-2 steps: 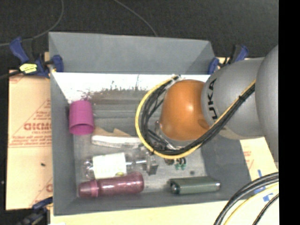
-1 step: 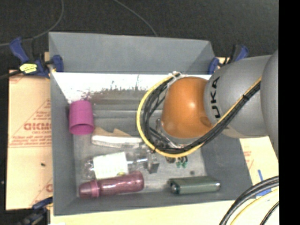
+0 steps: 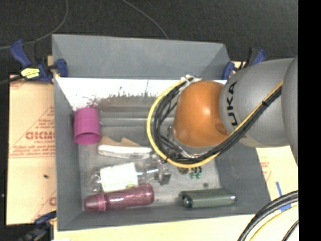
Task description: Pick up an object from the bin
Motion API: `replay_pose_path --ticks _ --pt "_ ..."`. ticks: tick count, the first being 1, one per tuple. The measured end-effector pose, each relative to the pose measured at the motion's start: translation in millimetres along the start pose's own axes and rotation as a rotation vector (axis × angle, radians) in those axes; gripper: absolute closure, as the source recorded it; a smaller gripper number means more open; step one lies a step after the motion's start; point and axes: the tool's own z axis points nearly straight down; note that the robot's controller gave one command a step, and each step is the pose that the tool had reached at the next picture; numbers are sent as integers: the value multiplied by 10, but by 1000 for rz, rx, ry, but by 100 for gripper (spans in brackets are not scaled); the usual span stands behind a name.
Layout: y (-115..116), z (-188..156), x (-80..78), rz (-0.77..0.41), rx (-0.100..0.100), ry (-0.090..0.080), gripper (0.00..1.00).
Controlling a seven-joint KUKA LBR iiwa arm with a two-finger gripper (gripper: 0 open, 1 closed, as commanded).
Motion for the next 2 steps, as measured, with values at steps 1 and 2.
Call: replay_pose_path --ticks 1,2 --pt "0 -53 4 -1 0 1 100" --pt "0 -100 2 -2 0 1 100"
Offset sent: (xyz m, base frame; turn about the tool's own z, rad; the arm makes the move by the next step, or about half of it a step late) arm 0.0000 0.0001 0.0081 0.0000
